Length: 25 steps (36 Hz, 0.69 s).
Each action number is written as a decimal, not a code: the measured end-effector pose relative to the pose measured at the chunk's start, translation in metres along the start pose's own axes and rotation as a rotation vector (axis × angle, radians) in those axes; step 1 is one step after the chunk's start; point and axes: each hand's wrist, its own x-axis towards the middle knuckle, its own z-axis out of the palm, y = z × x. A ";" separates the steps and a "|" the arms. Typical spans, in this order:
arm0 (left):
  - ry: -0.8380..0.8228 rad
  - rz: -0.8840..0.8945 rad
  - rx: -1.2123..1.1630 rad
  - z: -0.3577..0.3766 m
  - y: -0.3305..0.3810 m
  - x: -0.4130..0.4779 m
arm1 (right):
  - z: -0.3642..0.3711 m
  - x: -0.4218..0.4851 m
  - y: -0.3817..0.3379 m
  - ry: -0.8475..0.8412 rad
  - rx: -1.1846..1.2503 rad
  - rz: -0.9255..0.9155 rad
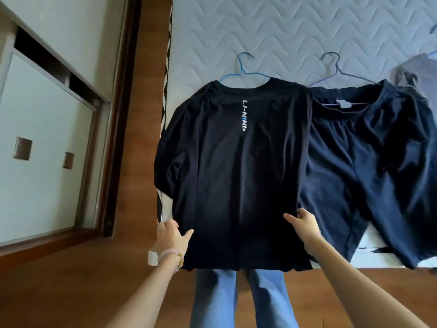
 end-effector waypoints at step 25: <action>-0.140 -0.158 -0.261 0.008 -0.075 -0.011 | -0.066 -0.029 0.116 0.077 -0.589 0.058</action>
